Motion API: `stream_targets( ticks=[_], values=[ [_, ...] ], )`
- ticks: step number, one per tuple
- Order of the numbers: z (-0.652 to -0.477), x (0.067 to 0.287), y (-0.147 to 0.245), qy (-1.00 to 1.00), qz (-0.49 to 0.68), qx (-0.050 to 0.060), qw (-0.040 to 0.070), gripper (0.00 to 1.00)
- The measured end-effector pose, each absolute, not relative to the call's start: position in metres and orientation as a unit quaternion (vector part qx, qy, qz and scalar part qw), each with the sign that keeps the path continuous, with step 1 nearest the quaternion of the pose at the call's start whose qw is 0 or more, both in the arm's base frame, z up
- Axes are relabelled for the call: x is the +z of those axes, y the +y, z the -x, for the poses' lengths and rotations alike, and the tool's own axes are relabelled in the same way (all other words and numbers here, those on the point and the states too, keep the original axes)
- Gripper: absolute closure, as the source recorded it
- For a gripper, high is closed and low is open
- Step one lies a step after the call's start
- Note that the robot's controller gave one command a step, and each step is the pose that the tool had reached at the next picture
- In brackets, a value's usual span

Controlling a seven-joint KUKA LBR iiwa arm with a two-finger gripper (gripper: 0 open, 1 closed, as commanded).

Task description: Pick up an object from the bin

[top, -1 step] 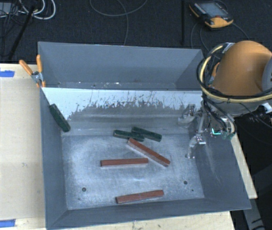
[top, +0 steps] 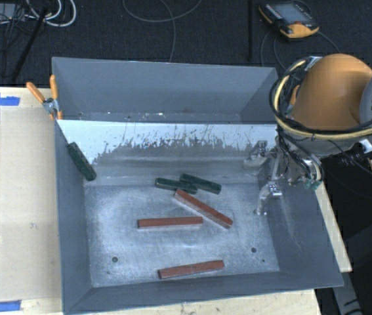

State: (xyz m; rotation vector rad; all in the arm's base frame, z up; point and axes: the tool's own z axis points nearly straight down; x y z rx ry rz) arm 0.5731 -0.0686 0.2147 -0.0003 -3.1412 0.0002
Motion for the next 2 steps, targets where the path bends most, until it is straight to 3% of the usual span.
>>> stream_targets(
  ticks=[1, 2],
  values=[
    [-0.597, 0.139, -0.016, -0.999, -0.037, 0.0, -0.003, 0.0],
    [-0.603, 0.124, 0.004, -1.0, 0.029, -0.001, 0.002, 0.0]
  ],
)
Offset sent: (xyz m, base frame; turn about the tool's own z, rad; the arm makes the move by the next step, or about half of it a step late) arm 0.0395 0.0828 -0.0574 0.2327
